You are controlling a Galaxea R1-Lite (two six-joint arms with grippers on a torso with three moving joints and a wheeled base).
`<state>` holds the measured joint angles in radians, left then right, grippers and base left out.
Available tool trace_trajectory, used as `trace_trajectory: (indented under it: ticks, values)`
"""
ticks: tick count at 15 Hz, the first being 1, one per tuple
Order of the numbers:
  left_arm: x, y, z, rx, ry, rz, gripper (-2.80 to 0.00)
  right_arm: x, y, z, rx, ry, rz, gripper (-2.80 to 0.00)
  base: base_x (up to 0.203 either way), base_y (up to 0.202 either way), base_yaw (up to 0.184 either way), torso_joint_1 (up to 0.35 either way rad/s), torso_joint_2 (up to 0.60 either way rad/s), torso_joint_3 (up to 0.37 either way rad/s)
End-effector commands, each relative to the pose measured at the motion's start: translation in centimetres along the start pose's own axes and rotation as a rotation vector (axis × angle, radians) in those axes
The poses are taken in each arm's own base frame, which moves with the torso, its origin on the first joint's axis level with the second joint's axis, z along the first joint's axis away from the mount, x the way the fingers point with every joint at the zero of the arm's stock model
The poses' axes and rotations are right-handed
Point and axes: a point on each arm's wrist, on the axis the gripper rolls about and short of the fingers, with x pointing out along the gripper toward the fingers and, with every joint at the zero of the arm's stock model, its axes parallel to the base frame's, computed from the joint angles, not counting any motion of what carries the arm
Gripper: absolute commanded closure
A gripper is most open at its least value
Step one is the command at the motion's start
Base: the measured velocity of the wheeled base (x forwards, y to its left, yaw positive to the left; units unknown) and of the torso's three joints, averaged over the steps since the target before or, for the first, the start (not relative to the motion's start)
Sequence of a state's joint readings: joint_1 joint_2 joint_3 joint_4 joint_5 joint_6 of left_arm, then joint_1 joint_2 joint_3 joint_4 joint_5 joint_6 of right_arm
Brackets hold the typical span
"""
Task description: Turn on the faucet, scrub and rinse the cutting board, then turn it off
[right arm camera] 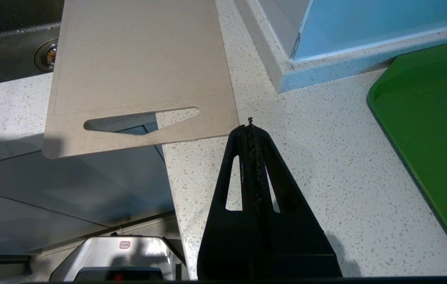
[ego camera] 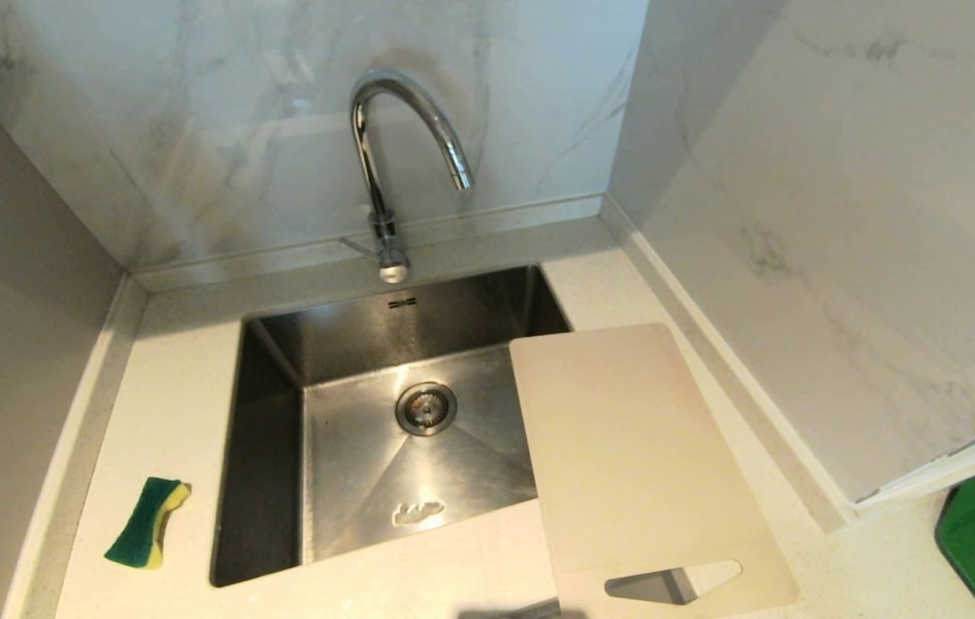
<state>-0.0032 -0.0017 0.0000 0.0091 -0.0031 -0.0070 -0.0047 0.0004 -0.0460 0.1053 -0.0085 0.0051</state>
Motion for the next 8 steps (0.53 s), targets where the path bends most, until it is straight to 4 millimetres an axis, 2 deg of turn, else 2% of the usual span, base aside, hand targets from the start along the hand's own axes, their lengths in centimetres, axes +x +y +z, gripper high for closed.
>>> trace_trajectory:
  ticks: [1,8]
  values:
    - [0.02,0.0,-0.09,-0.001,0.003,0.0,0.0,0.01,0.0,0.0,-0.001,0.002,-0.001,0.0,0.0,0.0,0.0,0.0,0.0,0.0]
    - [0.02,0.0,-0.09,-0.002,0.003,0.0,0.0,0.0,0.0,-0.01,0.0,0.001,0.001,0.0,0.0,0.0,0.0,0.0,0.0,0.0]
